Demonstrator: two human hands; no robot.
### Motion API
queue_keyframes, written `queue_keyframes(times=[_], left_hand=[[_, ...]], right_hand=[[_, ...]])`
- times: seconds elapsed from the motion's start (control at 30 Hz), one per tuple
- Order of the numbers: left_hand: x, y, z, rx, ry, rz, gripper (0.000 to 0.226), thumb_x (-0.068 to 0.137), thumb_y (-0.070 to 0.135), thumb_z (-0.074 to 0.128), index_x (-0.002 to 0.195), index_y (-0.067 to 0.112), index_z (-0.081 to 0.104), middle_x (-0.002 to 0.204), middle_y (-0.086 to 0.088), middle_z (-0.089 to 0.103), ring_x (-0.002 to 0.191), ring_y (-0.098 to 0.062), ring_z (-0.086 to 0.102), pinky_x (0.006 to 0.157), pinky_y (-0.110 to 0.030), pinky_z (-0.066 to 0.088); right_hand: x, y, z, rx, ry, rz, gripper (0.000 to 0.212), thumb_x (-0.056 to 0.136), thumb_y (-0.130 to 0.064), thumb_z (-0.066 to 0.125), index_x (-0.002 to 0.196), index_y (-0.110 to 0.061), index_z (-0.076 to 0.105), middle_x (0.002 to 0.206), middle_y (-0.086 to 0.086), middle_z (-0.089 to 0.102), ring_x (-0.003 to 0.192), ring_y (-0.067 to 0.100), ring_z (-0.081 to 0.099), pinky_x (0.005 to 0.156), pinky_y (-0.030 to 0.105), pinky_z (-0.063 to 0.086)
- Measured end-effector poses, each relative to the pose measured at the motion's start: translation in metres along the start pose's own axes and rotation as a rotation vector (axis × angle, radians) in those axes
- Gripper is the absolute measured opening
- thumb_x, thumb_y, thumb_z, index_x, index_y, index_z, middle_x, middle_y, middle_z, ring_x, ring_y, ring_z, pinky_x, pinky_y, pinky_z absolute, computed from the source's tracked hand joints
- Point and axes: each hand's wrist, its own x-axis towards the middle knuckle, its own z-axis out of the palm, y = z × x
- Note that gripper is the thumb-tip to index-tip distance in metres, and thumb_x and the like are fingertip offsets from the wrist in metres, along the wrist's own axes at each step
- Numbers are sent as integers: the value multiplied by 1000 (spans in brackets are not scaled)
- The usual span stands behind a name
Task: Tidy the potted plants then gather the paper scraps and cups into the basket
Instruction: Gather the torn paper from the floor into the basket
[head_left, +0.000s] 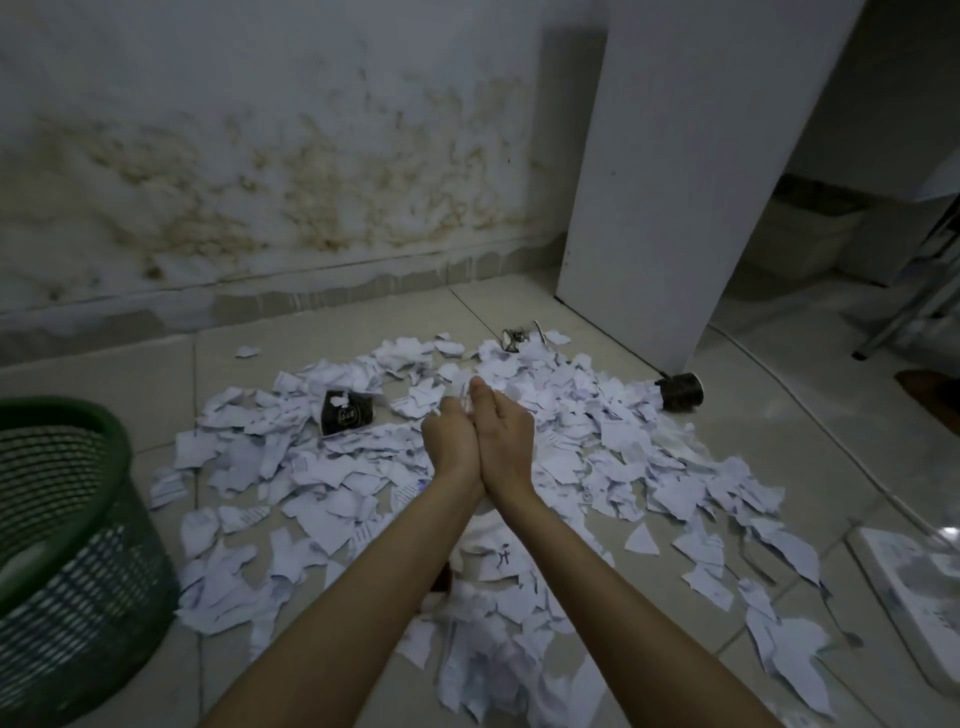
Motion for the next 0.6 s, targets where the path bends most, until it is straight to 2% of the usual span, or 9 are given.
queue_keyframes(times=[0.07, 0.1, 0.17, 0.23, 0.33, 0.43, 0.5, 0.57, 0.6], left_hand=[[6, 17, -7, -37, 16, 28, 35, 99, 17, 37, 101, -12, 57, 79, -24, 54, 68, -28, 55, 56, -32, 43], [9, 28, -12, -40, 27, 57, 36, 99, 17, 36, 104, -12, 56, 76, -20, 55, 70, -28, 54, 55, -31, 42], [15, 50, -25, -39, 42, 126, 32, 98, 17, 36, 86, -2, 57, 68, -8, 51, 72, -25, 50, 50, -26, 36], [18, 78, -47, -61, 82, 186, 32, 98, 17, 37, 72, 5, 49, 63, -4, 48, 65, -23, 49, 48, -26, 34], [26, 126, -95, -95, 183, 288, 31, 98, 18, 38, 89, -4, 58, 76, -11, 56, 61, -21, 48, 49, -27, 35], [37, 163, -156, -112, 294, 355, 35, 98, 20, 38, 92, -5, 61, 88, -18, 62, 75, -26, 52, 55, -28, 39], [44, 178, -198, -93, 370, 374, 36, 99, 21, 36, 103, -6, 60, 99, -21, 63, 79, -29, 55, 61, -25, 42], [52, 183, -241, -55, 414, 370, 38, 99, 22, 36, 112, -7, 57, 104, -24, 61, 81, -30, 57, 69, -22, 48], [57, 181, -262, -63, 419, 354, 38, 99, 23, 37, 114, -6, 56, 110, -26, 60, 88, -32, 58, 80, -25, 49]], right_hand=[[4, -18, 12, 34, 14, -60, 49, 97, -22, 46, 48, -22, 44, 45, -5, 43, 45, 8, 42, 52, 26, 34], [6, -26, 19, 59, 16, -90, 50, 97, -21, 46, 47, -21, 43, 44, -6, 42, 44, 8, 40, 51, 26, 33], [9, -46, 36, 117, -2, -136, 49, 97, -20, 45, 48, -20, 43, 44, -5, 42, 44, 9, 40, 50, 27, 32], [10, -71, 63, 162, -37, -170, 48, 98, -19, 44, 50, -18, 44, 46, -3, 43, 45, 9, 40, 50, 28, 31], [5, -114, 116, 234, -96, -218, 47, 98, -17, 44, 51, -14, 49, 48, 3, 48, 45, 6, 45, 50, 27, 34], [-11, -150, 180, 314, -210, -244, 42, 98, -16, 43, 64, 0, 61, 61, 21, 58, 59, 27, 56, 58, 38, 44], [-27, -162, 219, 328, -286, -236, 40, 98, -17, 42, 72, 4, 64, 70, 25, 62, 66, 33, 58, 62, 42, 47], [-48, -168, 255, 331, -364, -231, 38, 99, -19, 41, 77, -2, 66, 76, 19, 66, 68, 25, 59, 63, 36, 46], [-58, -167, 271, 316, -409, -225, 34, 99, -21, 40, 84, -7, 67, 81, 14, 67, 72, 19, 59, 65, 32, 45]])
